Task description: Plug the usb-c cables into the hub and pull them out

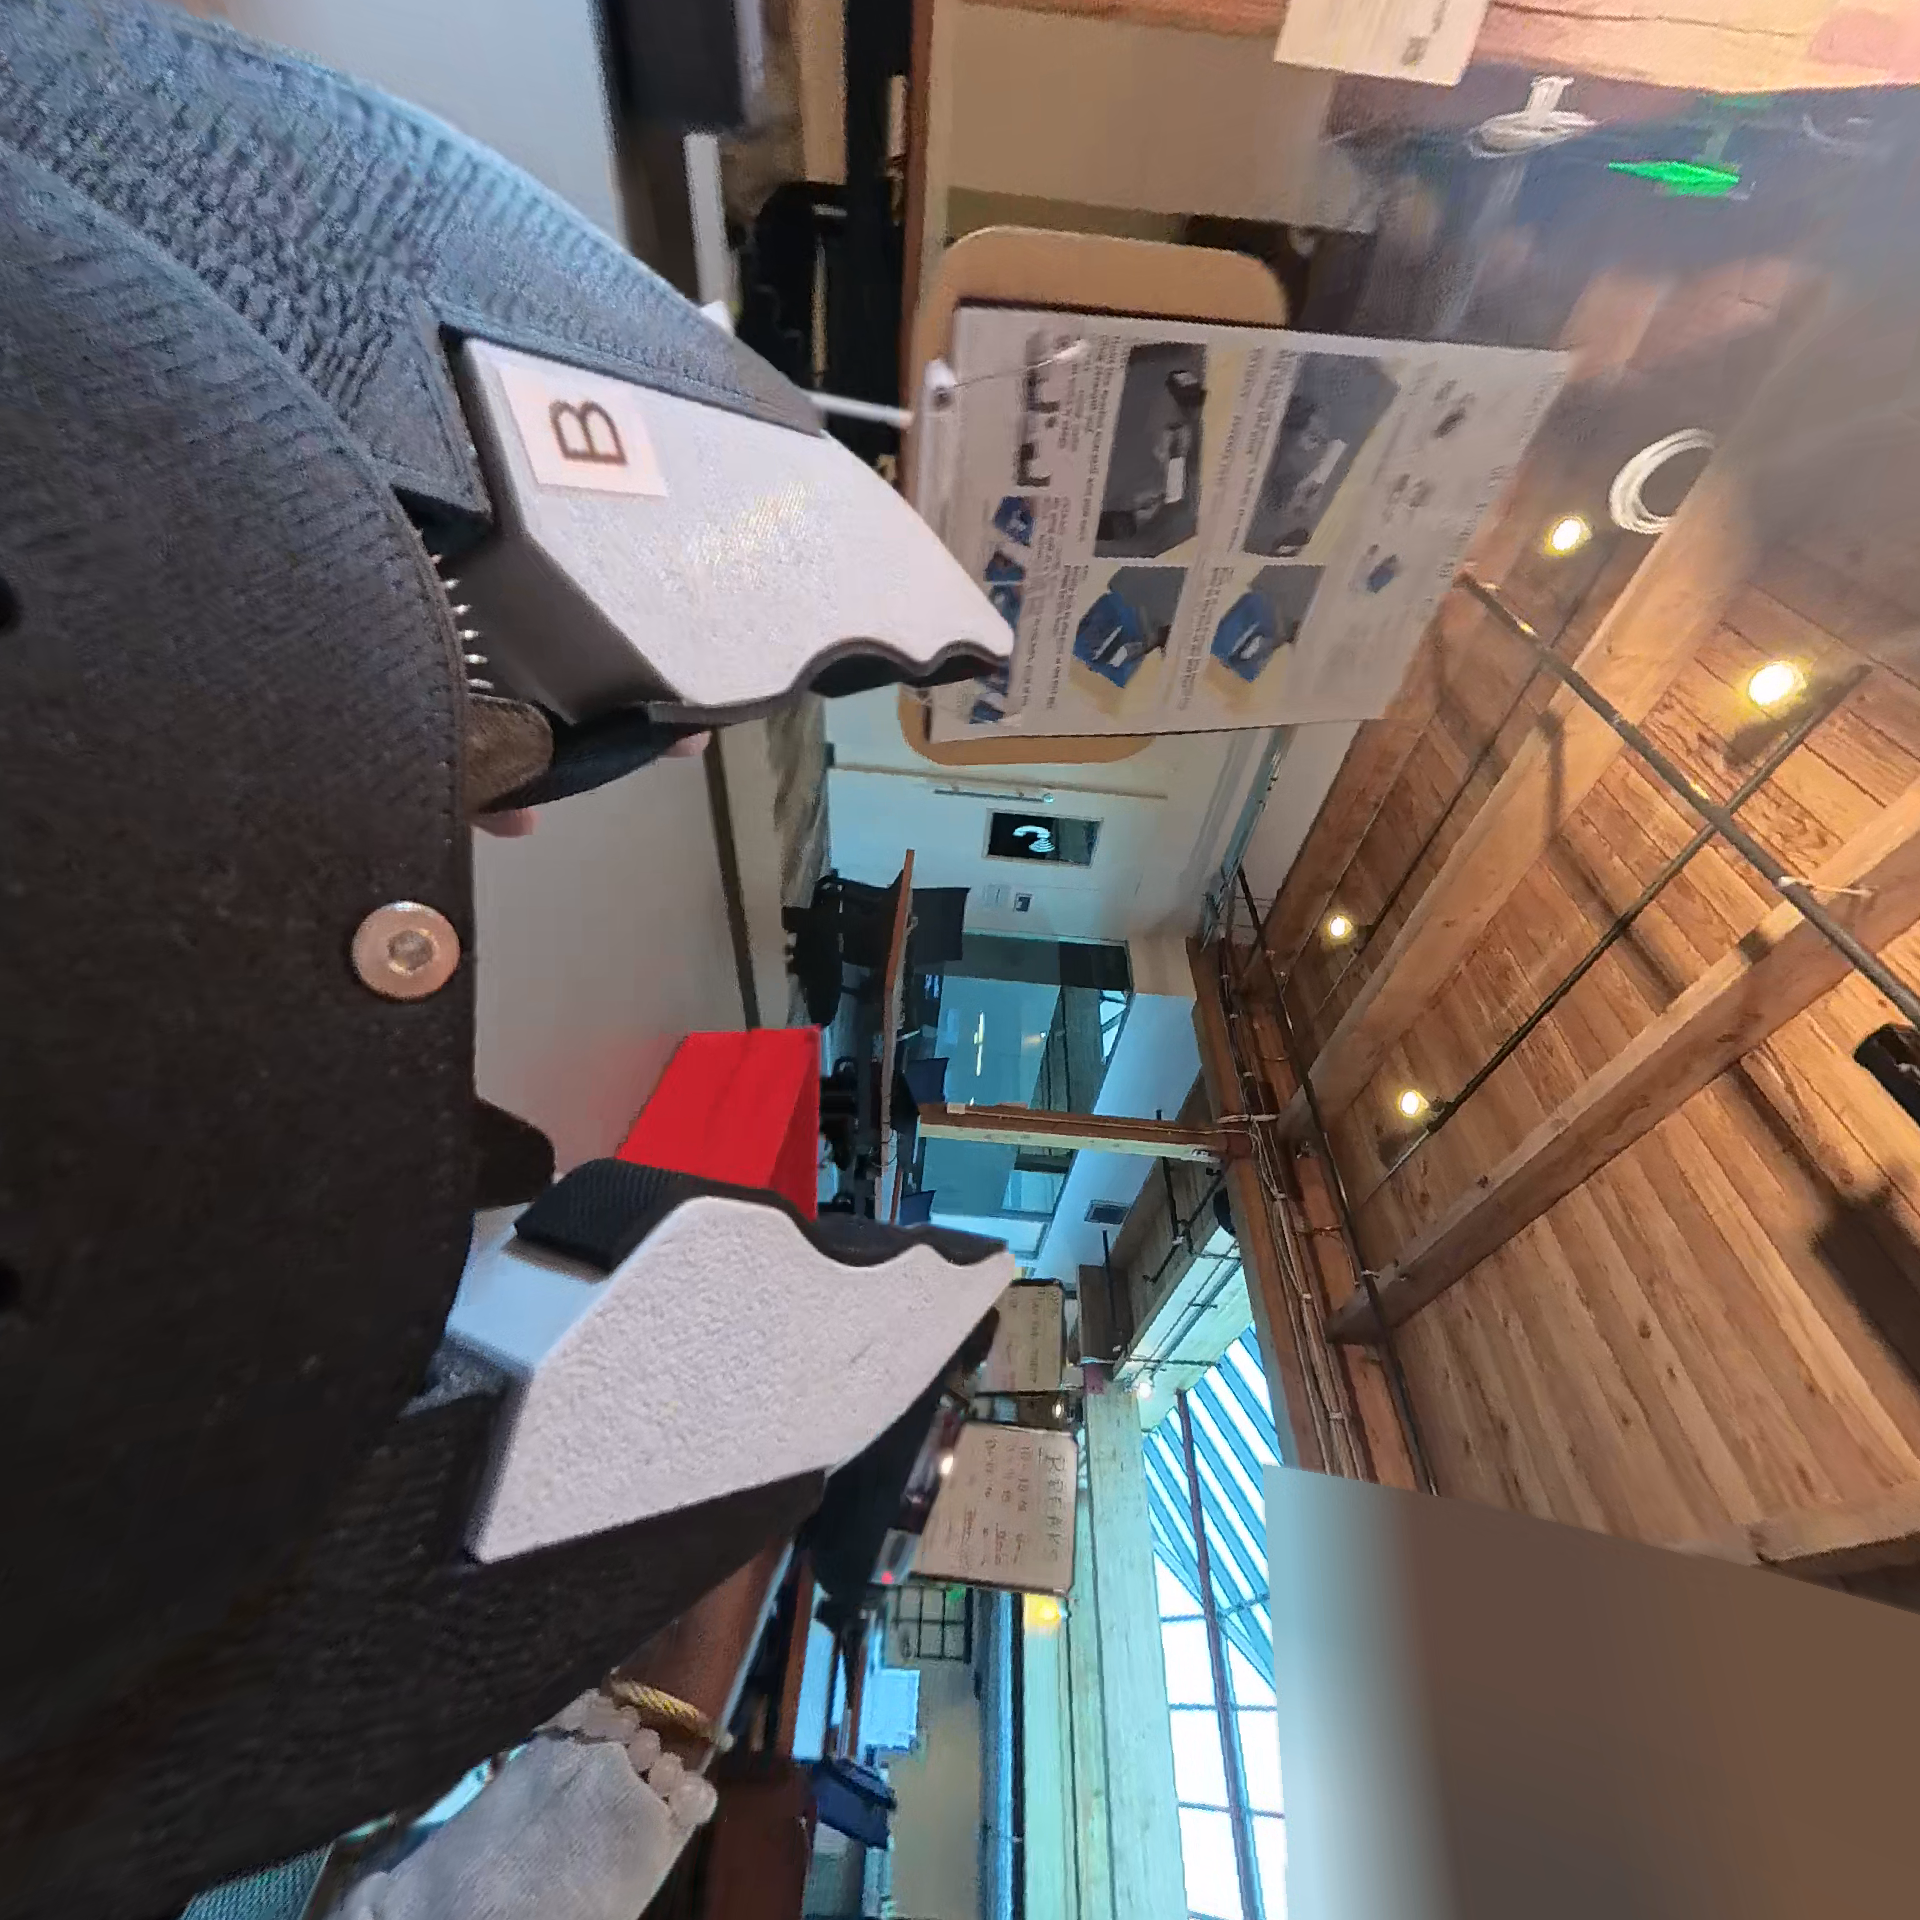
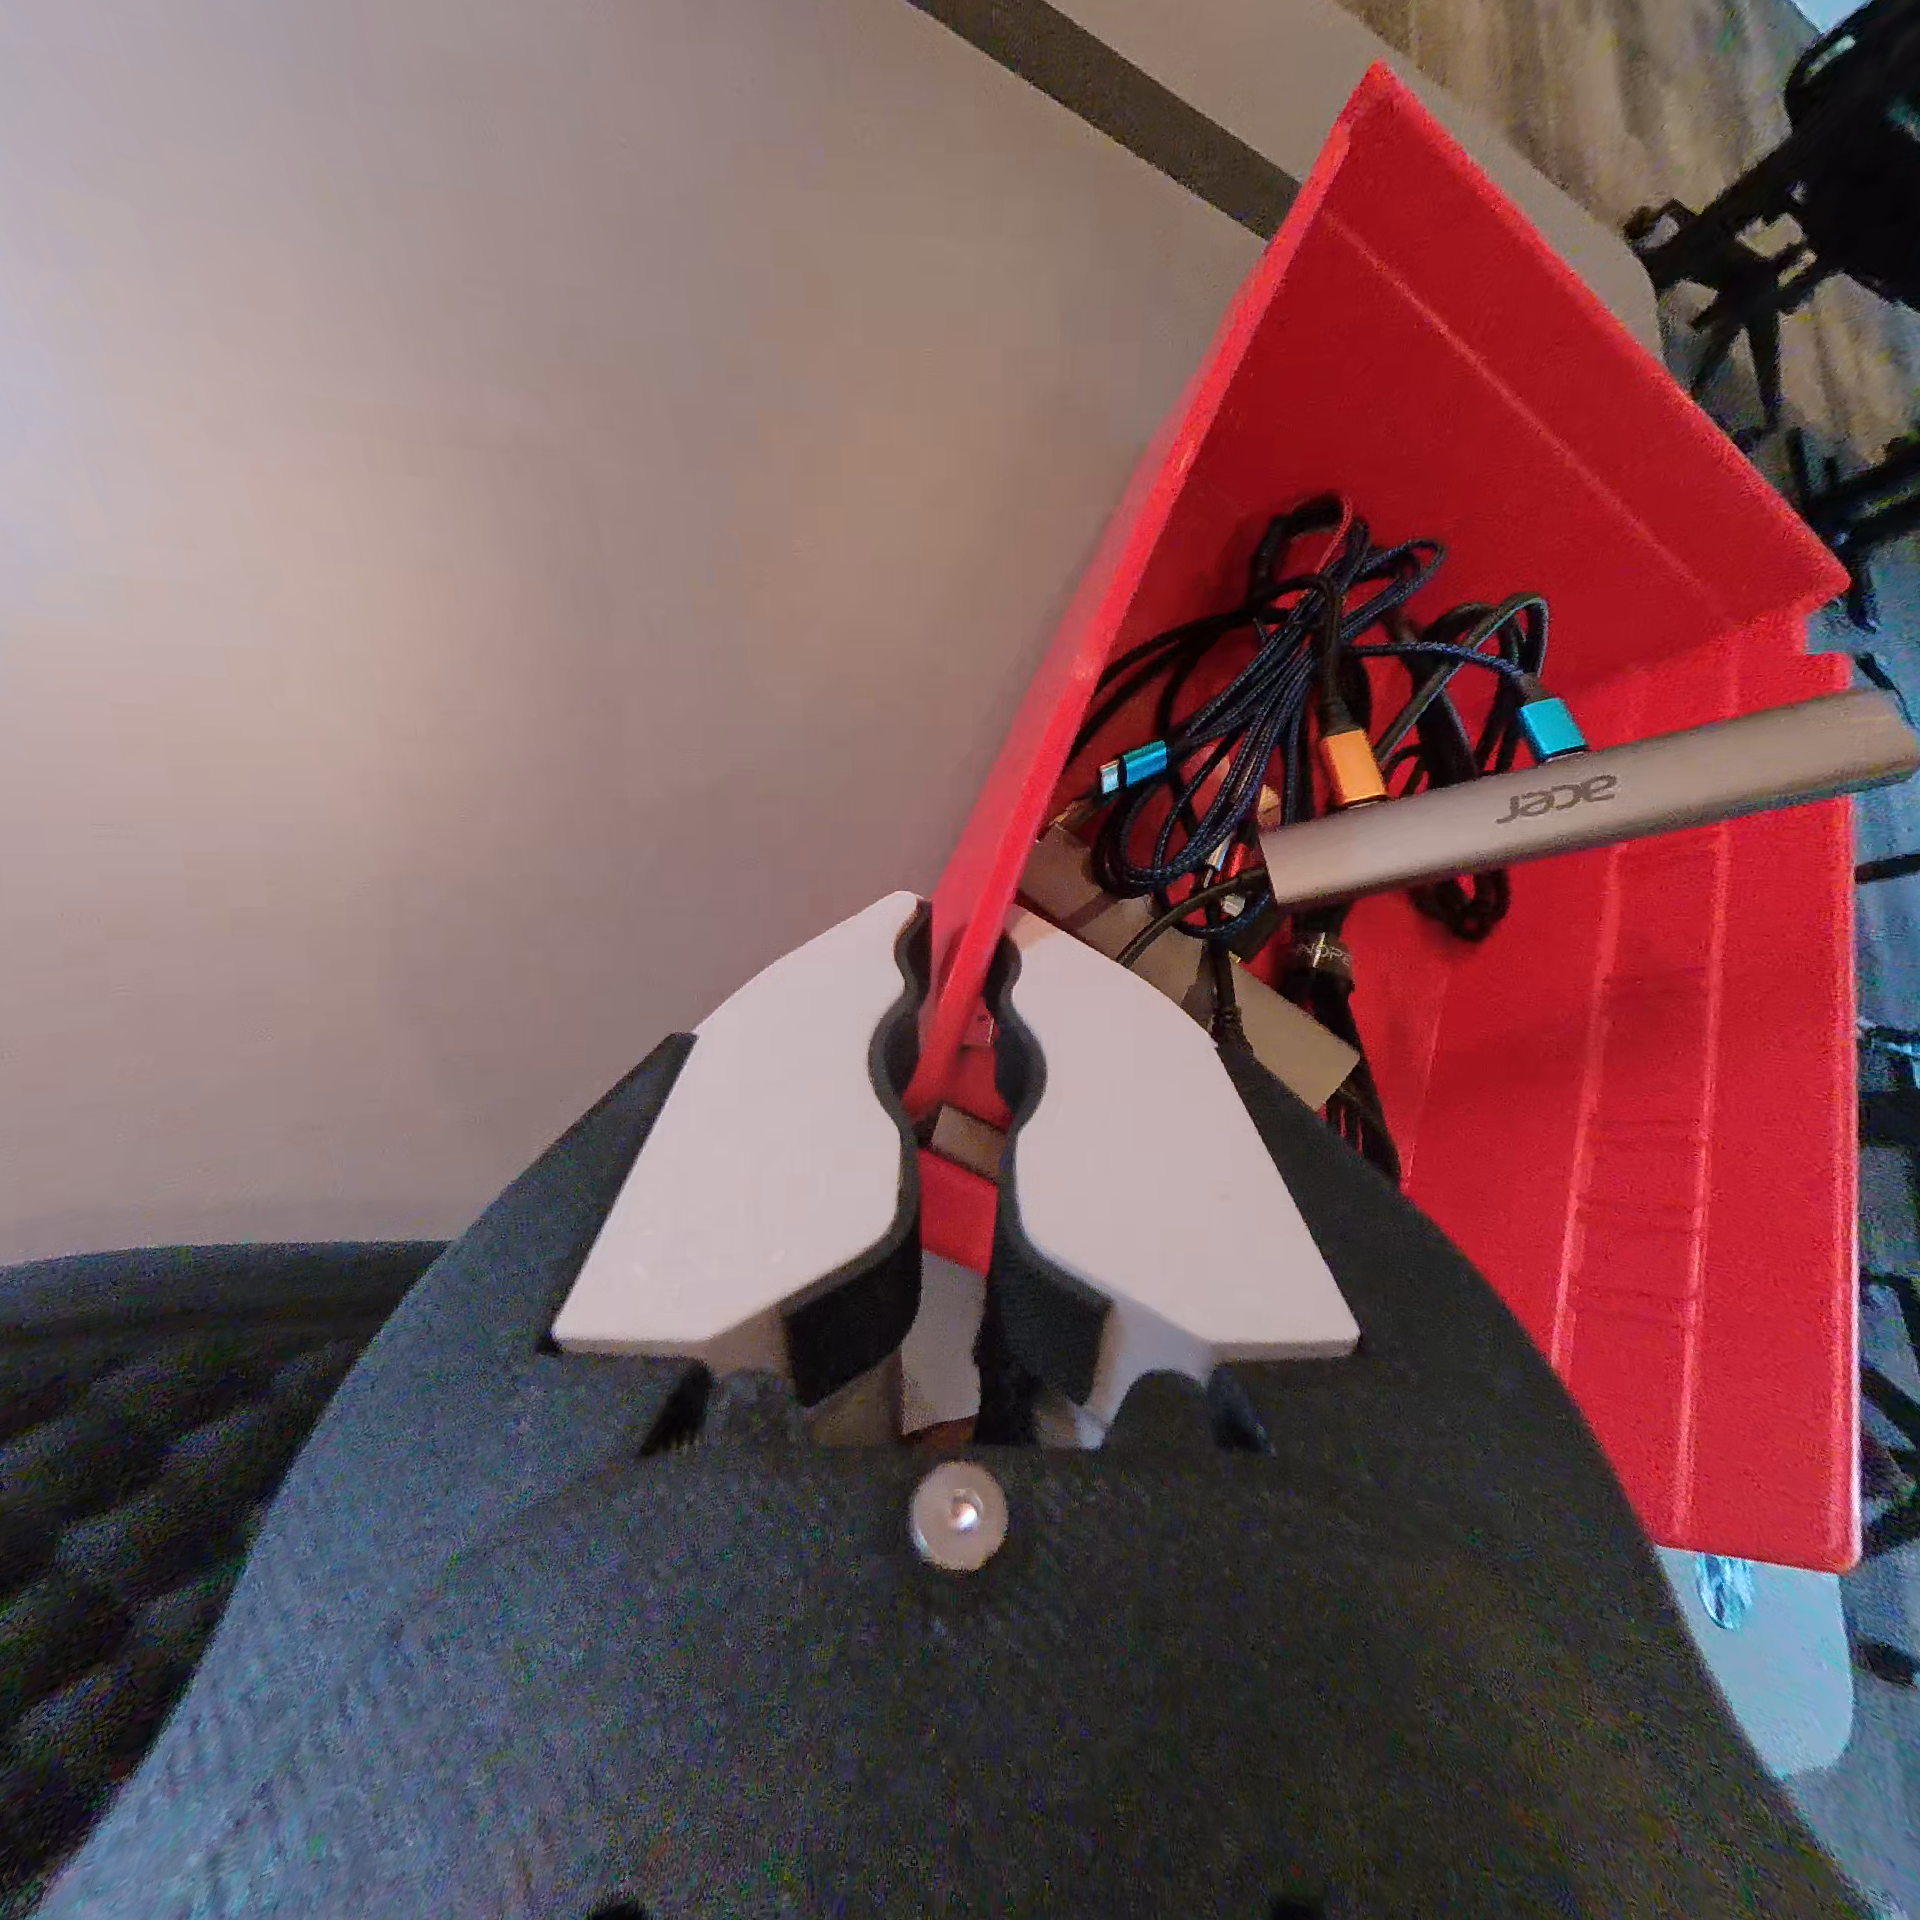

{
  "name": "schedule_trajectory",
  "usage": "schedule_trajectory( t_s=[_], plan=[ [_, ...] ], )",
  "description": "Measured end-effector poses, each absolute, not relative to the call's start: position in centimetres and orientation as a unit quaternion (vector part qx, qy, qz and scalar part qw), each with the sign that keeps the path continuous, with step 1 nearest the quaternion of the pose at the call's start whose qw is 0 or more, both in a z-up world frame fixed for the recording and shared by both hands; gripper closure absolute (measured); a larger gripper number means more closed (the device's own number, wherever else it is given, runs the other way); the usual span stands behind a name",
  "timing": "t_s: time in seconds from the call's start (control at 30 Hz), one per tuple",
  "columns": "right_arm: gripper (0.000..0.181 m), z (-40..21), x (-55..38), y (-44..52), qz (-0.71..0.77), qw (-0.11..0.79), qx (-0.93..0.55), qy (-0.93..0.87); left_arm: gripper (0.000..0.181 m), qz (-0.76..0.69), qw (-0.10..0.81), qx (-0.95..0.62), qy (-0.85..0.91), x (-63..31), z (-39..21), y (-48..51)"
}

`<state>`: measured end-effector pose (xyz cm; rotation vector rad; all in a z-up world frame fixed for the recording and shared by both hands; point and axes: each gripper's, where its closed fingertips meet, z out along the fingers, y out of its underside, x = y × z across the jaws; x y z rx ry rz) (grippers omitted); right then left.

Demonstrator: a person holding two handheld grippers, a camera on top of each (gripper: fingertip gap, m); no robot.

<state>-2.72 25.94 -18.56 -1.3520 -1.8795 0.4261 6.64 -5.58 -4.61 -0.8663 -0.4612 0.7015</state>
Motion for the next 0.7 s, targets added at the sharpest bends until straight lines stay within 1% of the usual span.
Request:
schedule_trajectory(
  t_s=[0.17,0.27,0.37,0.53,0.7],
  plan=[
    [0.172,-18.5,-3.2,18.5,0.228,0.367,-0.501,-0.750,0.092,0.386,0.823,-0.372,-0.189,9.3,-1.0,-8.7],
    [0.165,-18.5,-3.2,12.7,0.287,0.335,-0.470,-0.764,0.097,0.408,0.819,-0.353,-0.194,10.1,0.1,-11.1],
    [0.158,-18.4,-3.0,6.7,0.339,0.304,-0.435,-0.777,0.097,0.432,0.808,-0.347,-0.201,10.6,1.1,-13.6],
    [0.156,-18.4,-2.2,-2.0,0.346,0.305,-0.352,-0.814,0.102,0.509,0.764,-0.336,-0.213,12.4,2.7,-19.1],
    [0.150,-18.3,-0.6,-10.0,0.407,0.258,-0.294,-0.826,0.105,0.599,0.693,-0.304,-0.262,14.2,2.9,-26.7]
  ],
)
